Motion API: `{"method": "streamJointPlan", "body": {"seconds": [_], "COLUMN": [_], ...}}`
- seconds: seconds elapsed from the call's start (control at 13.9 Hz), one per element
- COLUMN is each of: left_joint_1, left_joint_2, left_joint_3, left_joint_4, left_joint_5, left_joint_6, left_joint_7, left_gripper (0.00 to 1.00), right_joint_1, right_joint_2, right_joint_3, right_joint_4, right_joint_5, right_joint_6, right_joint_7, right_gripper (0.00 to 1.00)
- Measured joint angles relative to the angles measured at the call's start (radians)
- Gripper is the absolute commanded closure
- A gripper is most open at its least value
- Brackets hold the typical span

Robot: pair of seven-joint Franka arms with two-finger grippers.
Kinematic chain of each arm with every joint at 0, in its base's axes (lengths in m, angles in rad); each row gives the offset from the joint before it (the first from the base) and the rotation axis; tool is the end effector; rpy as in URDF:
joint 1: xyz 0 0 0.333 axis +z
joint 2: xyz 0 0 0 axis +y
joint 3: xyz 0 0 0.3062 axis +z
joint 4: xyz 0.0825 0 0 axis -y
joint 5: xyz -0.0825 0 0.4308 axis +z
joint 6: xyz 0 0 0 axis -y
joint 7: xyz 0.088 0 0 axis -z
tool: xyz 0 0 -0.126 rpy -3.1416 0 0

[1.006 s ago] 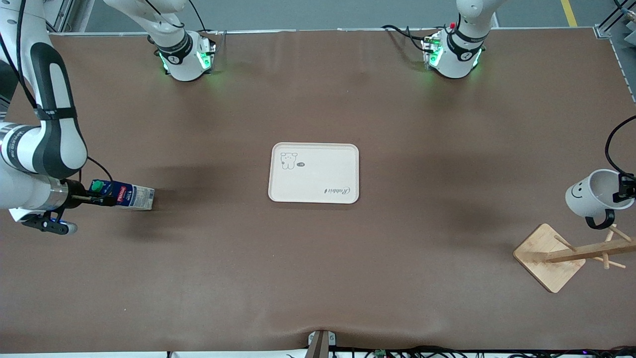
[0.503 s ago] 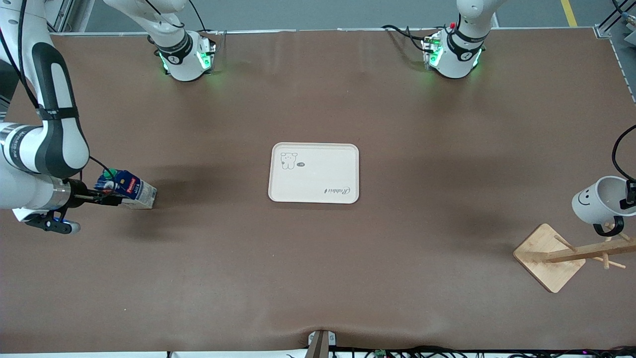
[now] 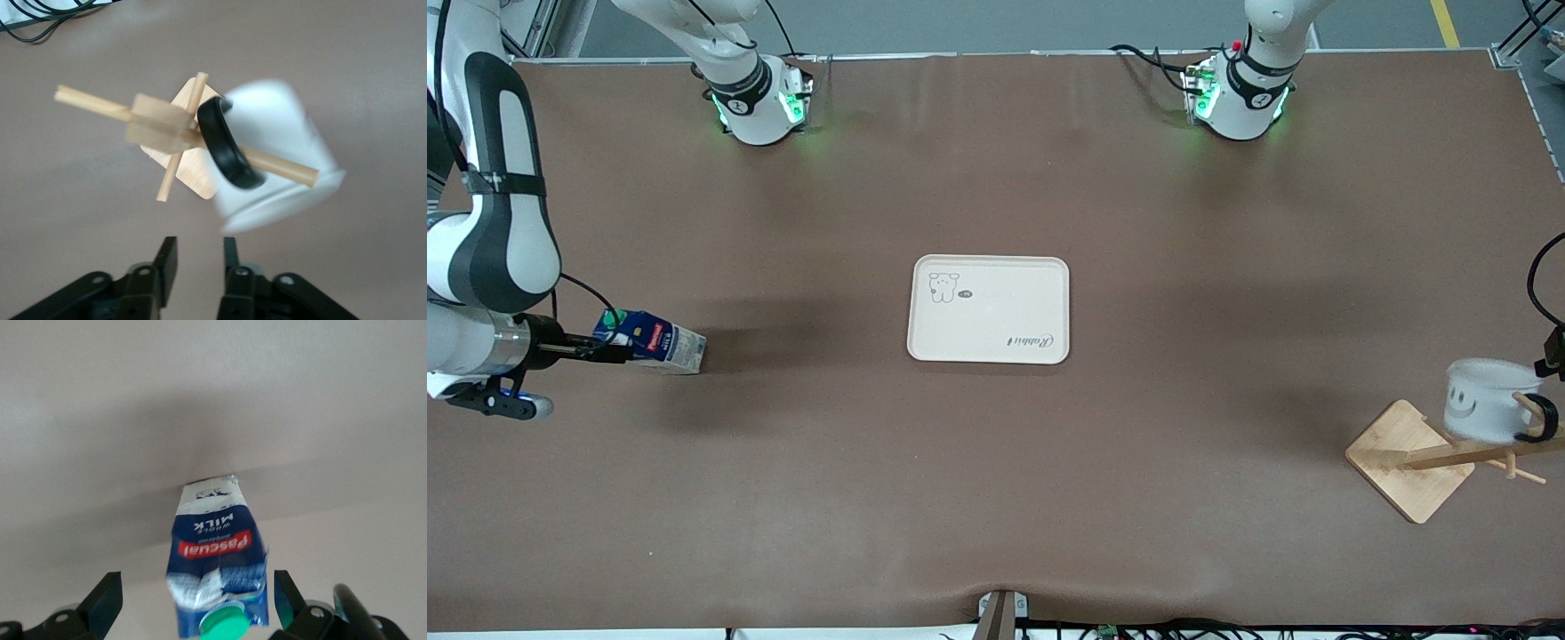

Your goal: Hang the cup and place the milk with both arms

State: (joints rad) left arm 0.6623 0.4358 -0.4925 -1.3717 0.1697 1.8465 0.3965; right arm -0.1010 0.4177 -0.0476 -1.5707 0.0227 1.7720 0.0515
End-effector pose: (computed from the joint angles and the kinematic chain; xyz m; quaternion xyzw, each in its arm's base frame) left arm 0.7050 0.1939 0.4618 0.9930 -0.1084 0.0476 0.0038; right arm 0.6790 -0.0963 0.3384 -0.9890 0.1018 0.1076 0.0062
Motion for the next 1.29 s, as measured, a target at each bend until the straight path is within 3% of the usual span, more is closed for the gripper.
{"method": "streamJointPlan", "body": {"seconds": [0.14,0.29,0.72,0.93,1.29], "left_joint_1": [-0.003,-0.006,-0.006,-0.006,-0.012], "left_joint_2": [-0.001,-0.007,-0.084,-0.138,-0.184], "left_joint_3": [-0.004,-0.006,-0.010,-0.026,-0.073], "left_joint_4": [0.008,0.012,0.014,0.015,0.015], "left_joint_5": [-0.017,-0.031,-0.040,-0.041,-0.041], "left_joint_6": [0.000,-0.001,-0.099,-0.149,-0.203], "left_joint_7": [-0.001,-0.004,-0.007,-0.014,-0.045], "left_gripper": [0.00,0.00,0.00,0.00,0.00], "right_joint_1": [0.017,0.054,0.170,0.172,0.149], "right_joint_2": [-0.001,-0.006,-0.059,-0.098,-0.136], "right_joint_3": [0.001,0.002,0.003,0.002,-0.006], "right_joint_4": [0.070,0.150,0.390,0.412,0.404], "right_joint_5": [-0.022,-0.098,-0.156,-0.126,-0.061], "right_joint_6": [-0.003,-0.052,-0.330,-0.401,-0.401], "right_joint_7": [-0.001,-0.001,0.014,0.009,0.003], "right_gripper": [0.00,0.00,0.00,0.00,0.00]}}
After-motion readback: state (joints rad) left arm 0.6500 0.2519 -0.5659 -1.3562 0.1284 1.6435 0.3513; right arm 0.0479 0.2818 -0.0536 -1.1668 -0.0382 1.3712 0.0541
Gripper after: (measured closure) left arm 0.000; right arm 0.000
